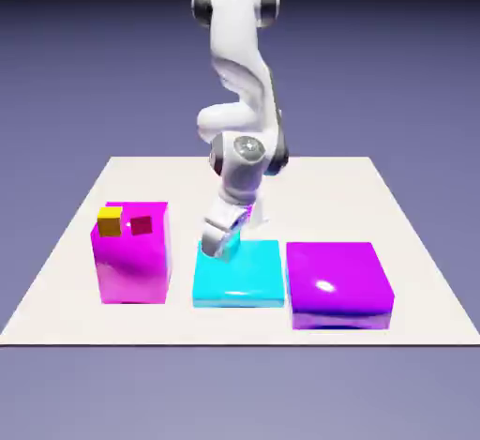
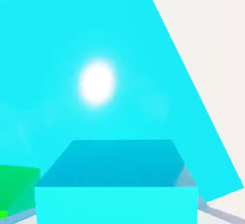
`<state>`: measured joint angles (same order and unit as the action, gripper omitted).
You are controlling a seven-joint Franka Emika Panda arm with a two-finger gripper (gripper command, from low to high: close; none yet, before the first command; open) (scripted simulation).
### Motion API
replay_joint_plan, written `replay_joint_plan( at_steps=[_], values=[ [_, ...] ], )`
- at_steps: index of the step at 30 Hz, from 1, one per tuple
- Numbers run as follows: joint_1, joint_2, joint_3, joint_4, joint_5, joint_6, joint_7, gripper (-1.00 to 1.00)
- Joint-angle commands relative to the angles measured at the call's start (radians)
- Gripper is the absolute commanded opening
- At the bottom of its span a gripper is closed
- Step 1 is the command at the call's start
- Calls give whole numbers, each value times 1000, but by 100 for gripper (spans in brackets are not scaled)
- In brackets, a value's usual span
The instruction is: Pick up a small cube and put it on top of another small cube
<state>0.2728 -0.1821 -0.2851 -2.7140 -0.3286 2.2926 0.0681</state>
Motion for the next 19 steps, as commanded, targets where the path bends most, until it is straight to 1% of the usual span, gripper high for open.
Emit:
replay_joint_plan(
  at_steps=[1,7,8,10,16,17,18,19],
  values=[
    [-23,-36,32,-15,1,-33,43,-100],
    [-160,-254,223,-107,23,-235,288,-100],
    [-150,-280,214,-137,44,-257,302,-100],
    [-147,-282,211,-140,47,-259,302,-100],
    [-188,-128,185,-233,-33,-13,346,-100],
    [-188,-128,185,-233,-33,-13,346,100],
    [-188,-128,185,-233,-33,-13,346,100],
    [-181,-155,189,-216,-19,-56,338,100]
  ],
)
